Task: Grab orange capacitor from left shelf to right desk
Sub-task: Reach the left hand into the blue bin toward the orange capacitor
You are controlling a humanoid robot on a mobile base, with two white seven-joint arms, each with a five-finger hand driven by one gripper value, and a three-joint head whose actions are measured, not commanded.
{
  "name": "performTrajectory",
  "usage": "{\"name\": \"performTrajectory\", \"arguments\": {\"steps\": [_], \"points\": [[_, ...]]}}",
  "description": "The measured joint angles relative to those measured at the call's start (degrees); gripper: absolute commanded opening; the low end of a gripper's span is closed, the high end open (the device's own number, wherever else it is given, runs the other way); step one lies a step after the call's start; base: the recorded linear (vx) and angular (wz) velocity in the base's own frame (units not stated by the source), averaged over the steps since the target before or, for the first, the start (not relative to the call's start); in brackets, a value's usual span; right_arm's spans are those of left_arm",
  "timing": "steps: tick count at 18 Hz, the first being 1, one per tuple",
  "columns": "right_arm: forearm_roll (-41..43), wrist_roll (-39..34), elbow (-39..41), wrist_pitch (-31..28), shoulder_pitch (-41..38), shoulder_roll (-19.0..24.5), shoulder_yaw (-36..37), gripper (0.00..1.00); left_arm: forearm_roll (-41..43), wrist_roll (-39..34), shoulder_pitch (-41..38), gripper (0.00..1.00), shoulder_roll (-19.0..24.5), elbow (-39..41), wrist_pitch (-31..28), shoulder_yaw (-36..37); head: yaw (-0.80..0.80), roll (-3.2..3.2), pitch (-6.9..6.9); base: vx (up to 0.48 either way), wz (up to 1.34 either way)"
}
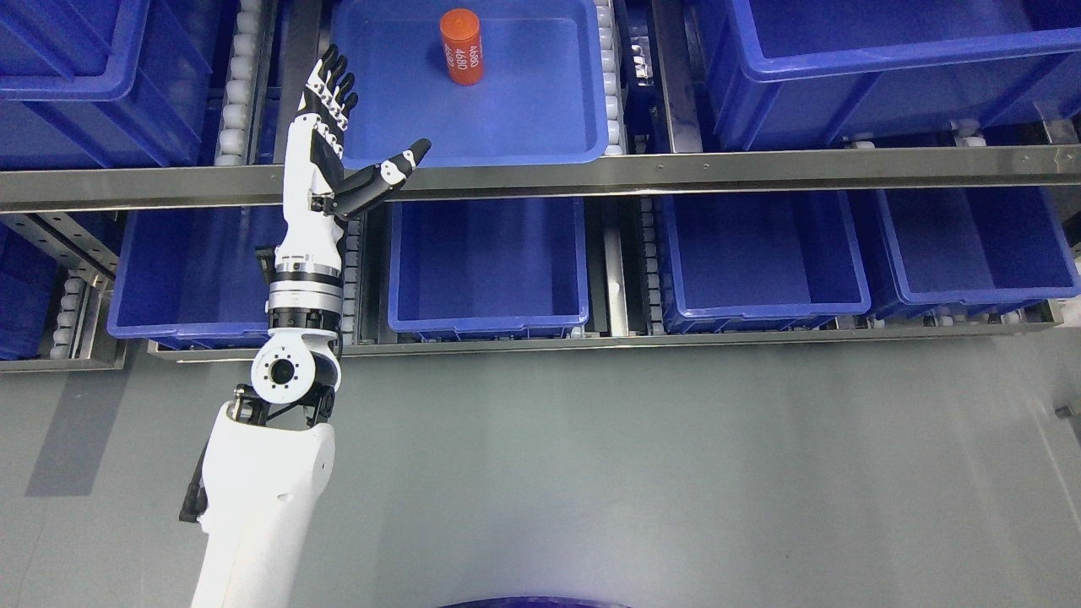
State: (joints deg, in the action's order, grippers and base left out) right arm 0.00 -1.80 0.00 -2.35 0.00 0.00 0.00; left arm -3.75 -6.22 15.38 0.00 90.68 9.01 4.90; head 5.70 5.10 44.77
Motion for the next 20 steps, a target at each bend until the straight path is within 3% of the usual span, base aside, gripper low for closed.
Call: {"name": "performTrajectory", "arguments": {"steps": [20], "points": [[0.0, 0.2, 0.0, 0.0, 0.0, 0.0, 0.0, 1.0, 5.4, 4.3, 11.1, 1.0, 0.0, -16.6, -0.9, -0.3, 0.0, 0.0, 0.0, 0.076, -0.04]]}}
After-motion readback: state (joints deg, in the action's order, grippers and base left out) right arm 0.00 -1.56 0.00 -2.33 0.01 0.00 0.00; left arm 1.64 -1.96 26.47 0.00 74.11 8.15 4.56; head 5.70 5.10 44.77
